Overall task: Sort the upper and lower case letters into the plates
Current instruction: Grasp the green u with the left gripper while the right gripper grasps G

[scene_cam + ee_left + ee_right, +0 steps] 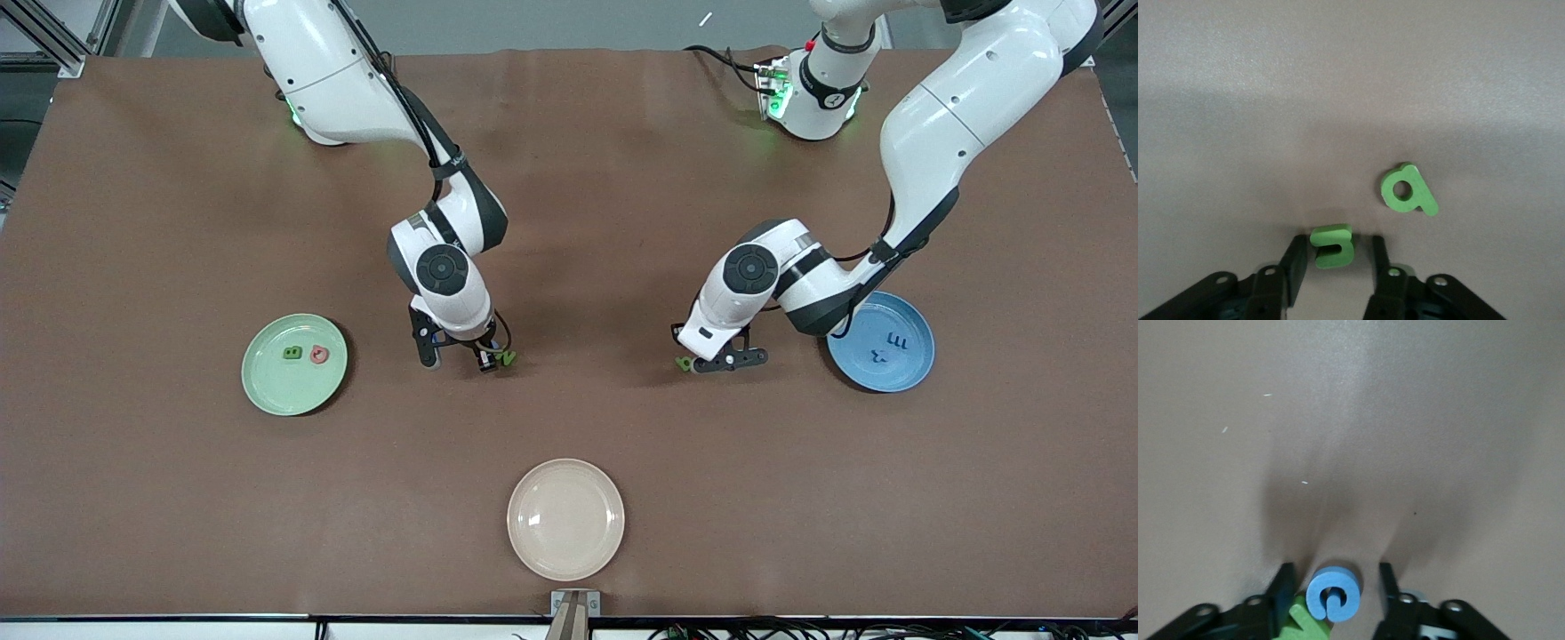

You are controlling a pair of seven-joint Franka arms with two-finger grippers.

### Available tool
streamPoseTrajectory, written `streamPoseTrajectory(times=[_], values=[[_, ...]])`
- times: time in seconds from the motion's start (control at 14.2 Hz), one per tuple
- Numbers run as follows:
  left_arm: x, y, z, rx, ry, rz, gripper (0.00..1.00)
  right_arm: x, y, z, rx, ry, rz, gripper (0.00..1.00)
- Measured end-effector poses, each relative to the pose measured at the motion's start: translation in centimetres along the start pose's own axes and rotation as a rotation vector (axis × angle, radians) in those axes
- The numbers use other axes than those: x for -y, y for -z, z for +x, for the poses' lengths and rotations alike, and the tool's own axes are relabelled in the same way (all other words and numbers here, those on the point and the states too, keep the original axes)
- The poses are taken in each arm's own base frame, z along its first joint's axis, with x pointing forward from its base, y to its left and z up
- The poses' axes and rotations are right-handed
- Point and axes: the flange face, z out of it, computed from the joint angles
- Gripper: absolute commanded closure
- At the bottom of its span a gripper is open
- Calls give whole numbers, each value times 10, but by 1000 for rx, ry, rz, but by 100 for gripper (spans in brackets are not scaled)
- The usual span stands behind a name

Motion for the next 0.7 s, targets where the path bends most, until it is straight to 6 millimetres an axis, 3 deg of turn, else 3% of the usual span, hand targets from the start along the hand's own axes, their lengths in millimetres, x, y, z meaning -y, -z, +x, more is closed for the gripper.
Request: streamPoseTrajectory(times=[0.14,0.35,0.56,0.7], values=[[-1,1,1,-2,-1,-2,81,0,0,0,0,-1,0,62],[0,1,1,-2,-1,-2,83,0,1,-1,0,0,-3,99],[5,4,9,-12,-6,-3,83,1,1,2,-2,9,-1,100],[14,12,19,-29,-14,-3,84,8,4,22,-7,17,5,100]])
